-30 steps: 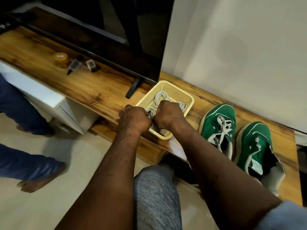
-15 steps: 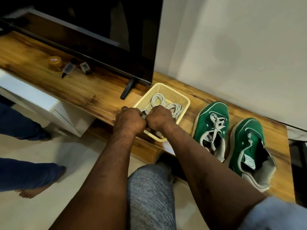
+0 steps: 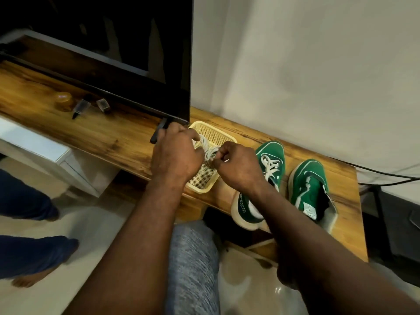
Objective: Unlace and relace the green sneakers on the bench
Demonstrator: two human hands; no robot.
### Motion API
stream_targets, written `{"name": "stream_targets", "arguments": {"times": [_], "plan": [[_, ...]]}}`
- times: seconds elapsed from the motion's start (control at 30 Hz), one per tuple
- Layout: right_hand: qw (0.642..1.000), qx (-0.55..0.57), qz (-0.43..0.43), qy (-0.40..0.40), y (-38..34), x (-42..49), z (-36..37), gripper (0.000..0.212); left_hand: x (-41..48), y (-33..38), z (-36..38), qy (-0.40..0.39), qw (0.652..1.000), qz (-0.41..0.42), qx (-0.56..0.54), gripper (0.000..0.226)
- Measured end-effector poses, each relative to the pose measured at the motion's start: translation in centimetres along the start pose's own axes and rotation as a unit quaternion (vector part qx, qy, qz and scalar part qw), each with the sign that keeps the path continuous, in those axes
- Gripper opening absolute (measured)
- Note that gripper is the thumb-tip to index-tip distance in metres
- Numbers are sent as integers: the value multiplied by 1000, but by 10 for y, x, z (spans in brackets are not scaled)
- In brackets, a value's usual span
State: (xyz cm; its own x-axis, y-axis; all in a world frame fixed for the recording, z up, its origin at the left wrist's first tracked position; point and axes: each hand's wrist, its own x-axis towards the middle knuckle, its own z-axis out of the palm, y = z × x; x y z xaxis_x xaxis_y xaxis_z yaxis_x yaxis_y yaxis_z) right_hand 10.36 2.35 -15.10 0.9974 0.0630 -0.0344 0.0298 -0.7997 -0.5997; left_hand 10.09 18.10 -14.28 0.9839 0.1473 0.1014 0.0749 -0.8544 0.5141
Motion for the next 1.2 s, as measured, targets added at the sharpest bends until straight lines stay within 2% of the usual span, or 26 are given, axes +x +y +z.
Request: {"name": "stream_targets", "arguments": {"times": [0.17,0.27,0.37,0.43,0.5,0.57,0.63,0.8,0.9,1.03,1.1,1.2], "plan": [[999,-47,-10,-11,20,-28,-38,7,-24,65,5,-100,992,79,5,16],[999,-53,6,2,35,-44,-57,11,-37,86,14,-89,992,85,-24,18],[998,-57,35,21,60,-55,-74,8,-54,104,35,-93,990,81,-69,16],[995,-75,69,11,75,-57,-84,9,-62,111,52,-92,990,72,-75,23],[987,-114,106,-28,93,-57,-91,19,-65,116,65,-119,989,74,-36,36],[978,-156,120,-75,108,-58,-94,30,-61,118,71,-159,984,78,-9,44],[973,-171,122,-91,122,-59,-96,29,-55,119,71,-178,980,93,5,49],[970,-156,153,-105,137,-58,-108,29,-42,121,70,-197,974,108,29,42],[956,-219,148,-130,142,-58,-112,13,-38,123,73,-196,973,113,44,42],[950,-245,170,-96,142,-58,-115,14,-37,121,80,-202,973,107,37,34],[958,-235,155,-61,138,-56,-113,17,-41,120,85,-201,973,109,27,33],[989,-110,91,-47,130,-49,-110,38,-44,123,93,-202,973,112,14,32]]}}
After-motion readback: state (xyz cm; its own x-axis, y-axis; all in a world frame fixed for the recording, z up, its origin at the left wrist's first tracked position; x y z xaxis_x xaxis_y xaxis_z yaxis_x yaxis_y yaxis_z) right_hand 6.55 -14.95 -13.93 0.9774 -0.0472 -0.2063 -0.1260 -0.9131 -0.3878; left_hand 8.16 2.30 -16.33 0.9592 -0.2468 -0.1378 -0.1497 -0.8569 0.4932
